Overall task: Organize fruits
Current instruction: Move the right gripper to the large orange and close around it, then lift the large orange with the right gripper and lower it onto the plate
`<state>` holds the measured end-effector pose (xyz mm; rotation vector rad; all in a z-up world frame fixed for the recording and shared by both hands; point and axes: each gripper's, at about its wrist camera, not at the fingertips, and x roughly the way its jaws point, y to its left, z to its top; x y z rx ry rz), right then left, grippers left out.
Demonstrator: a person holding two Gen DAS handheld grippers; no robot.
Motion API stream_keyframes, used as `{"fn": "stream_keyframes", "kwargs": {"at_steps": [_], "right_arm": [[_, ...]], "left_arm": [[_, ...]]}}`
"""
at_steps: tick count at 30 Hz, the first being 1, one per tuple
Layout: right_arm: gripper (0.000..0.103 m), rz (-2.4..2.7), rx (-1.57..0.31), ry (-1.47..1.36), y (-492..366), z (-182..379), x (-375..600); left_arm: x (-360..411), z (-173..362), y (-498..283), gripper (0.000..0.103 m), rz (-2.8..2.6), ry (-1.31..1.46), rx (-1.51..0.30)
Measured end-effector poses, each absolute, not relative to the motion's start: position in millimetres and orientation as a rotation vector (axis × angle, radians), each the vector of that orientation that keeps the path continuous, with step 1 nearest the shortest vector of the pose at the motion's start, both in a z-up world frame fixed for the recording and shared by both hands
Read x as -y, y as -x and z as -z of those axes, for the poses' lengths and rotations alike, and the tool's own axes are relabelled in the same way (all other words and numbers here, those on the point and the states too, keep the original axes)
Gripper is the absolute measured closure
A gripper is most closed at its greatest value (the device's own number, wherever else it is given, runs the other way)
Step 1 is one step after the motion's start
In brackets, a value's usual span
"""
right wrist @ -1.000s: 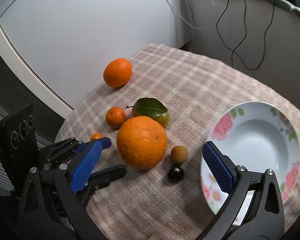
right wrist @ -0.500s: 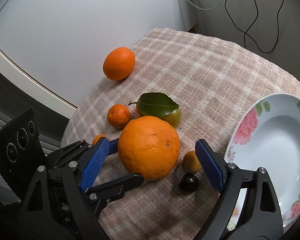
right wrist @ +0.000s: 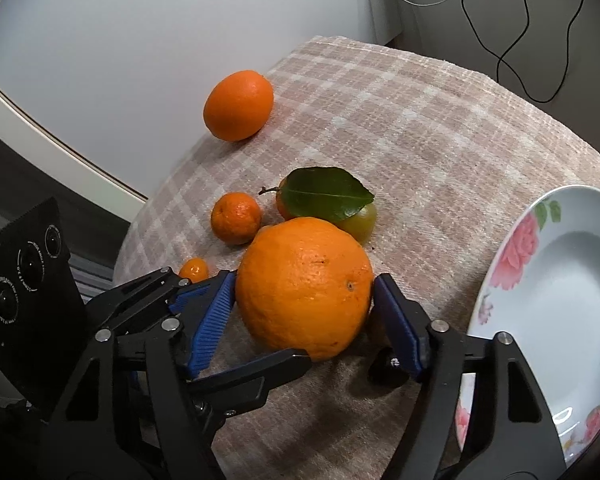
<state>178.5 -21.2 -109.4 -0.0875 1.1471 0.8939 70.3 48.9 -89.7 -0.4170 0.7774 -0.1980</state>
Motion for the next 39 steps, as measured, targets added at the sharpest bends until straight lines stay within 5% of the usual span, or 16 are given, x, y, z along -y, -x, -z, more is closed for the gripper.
{"fn": "stream_keyframes", "kwargs": {"at_steps": [39], "right_arm": [[0.032, -0.822, -1.06, -0.06, -181, 61, 115]], "left_arm": [[23, 41, -95, 0.047, 0.279, 0.254, -0.661]]}}
